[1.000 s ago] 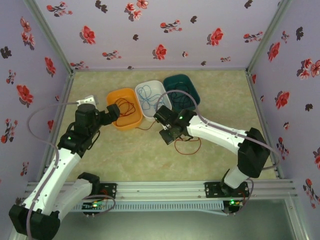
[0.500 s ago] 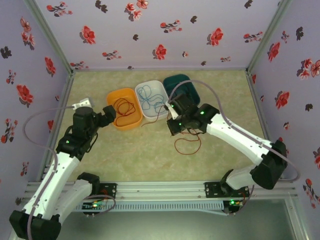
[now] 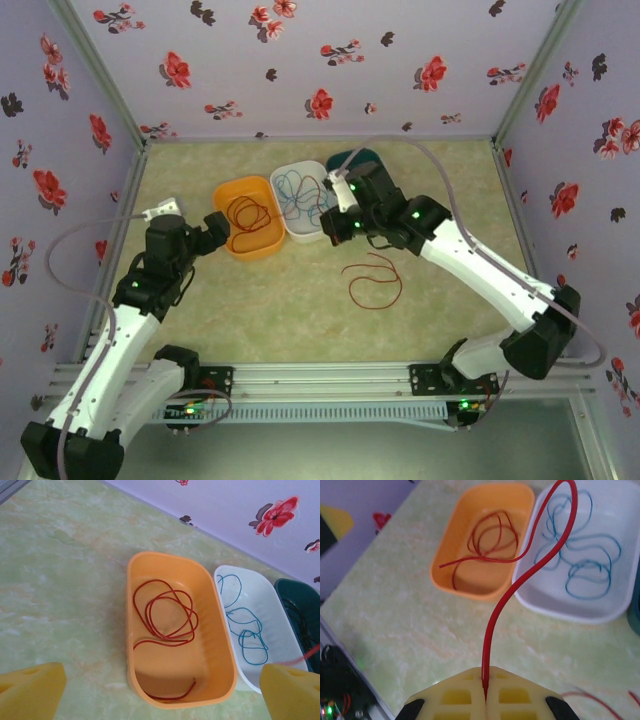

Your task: Untangle the cables

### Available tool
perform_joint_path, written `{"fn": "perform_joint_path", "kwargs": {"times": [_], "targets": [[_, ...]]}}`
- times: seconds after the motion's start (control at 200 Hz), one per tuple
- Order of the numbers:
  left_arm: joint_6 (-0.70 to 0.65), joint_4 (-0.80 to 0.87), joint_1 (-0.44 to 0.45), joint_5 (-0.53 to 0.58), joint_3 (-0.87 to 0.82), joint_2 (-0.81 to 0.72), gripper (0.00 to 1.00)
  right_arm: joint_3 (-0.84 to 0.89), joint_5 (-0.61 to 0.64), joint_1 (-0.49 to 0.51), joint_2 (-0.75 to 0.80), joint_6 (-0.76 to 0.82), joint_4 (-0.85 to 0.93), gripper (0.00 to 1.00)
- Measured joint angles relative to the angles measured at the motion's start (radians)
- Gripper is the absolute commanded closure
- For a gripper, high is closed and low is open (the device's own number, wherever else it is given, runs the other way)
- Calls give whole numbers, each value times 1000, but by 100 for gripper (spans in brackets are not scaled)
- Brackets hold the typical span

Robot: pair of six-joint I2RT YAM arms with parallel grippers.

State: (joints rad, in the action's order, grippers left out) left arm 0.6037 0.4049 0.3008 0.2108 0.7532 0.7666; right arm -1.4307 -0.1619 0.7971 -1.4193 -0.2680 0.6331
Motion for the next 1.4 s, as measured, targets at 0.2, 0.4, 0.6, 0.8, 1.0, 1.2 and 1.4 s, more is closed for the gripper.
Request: {"fn": "perform_joint_path", "kwargs": {"times": [0.2, 0.4, 0.6, 0.8, 1.0, 1.2, 1.4], "targets": [[-7, -2, 0, 18, 0, -55, 0, -134, -2, -1, -174, -33, -69, 100], [-11, -1, 0, 26, 0, -76, 0, -257, -3, -1, -346, -77, -95, 100], [-11, -1, 0, 26, -5, -76, 0, -384, 3, 6, -504, -110, -106, 100], [-11, -2, 0, 26, -8, -76, 0, -534, 31, 30, -660, -123, -106, 100], [-12, -3, 0, 26, -16, -75, 0, -659, 61, 65, -798, -137, -105, 100], [-12, -3, 0, 26, -17, -75, 0, -697, 65, 85, -887, -164, -105, 100], [-15, -4, 0, 26, -19, -75, 0, -706, 56, 87, -945, -190, -106, 100]]}}
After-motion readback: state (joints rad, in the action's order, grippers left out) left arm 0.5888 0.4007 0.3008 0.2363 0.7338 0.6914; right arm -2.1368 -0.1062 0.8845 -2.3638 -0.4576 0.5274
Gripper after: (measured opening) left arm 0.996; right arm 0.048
